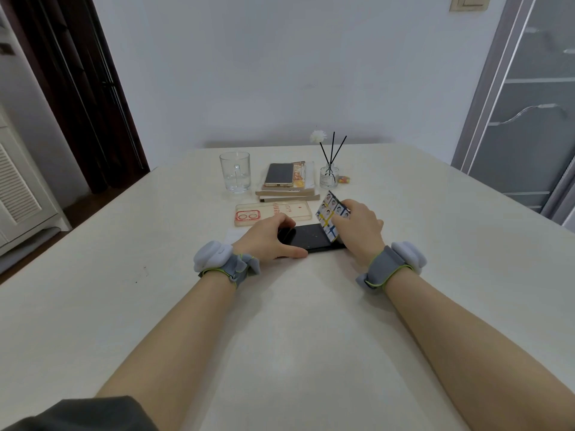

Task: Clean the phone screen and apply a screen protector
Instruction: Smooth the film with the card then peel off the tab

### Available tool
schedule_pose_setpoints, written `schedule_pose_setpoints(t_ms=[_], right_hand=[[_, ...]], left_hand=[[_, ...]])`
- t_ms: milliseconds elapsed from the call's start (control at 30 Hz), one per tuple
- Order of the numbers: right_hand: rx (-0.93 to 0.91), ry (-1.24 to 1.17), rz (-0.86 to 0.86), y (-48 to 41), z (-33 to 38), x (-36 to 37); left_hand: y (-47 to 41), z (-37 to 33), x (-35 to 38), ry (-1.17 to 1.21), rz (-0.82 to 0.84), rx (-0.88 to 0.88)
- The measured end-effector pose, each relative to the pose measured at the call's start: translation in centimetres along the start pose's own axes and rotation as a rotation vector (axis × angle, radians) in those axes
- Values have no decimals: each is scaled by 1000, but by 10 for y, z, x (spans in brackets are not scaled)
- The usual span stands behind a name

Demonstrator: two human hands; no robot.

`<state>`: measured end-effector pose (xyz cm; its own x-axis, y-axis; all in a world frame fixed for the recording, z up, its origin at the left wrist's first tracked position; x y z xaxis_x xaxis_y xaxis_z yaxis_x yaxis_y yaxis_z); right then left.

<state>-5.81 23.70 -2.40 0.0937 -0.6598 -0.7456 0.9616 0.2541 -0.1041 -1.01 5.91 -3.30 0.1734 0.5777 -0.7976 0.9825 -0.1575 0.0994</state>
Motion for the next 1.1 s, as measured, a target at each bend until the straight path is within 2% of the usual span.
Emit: schedule_pose_setpoints(t_ms=[167,433,633,833,1100], right_hand=[[46,-8,-26,0,-10,-7],[-21,-27,57,5,4,5],[42,-18,7,3,-7,-8],[-3,14,81,2,5,5],[-6,19,59,2,1,4]], left_hand=[[0,1,-2,-5,-4,4],[0,1,-3,-8,-3,-2],[-1,2,-2,-2,-10,-2],[0,2,-3,-2,-12,-3],[-1,2,-3,-9,-10,-5]])
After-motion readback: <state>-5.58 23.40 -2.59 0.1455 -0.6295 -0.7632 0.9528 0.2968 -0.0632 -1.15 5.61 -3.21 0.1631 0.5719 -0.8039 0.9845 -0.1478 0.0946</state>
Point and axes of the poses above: each hand's wrist, its own y-axis away from the middle knuckle, its own x-axis out of the palm, z = x × y, the point moved 1 cm from there along -y, towards the middle knuckle, and after that the axes turned 14 degrees about z, right-handed, at the moved point
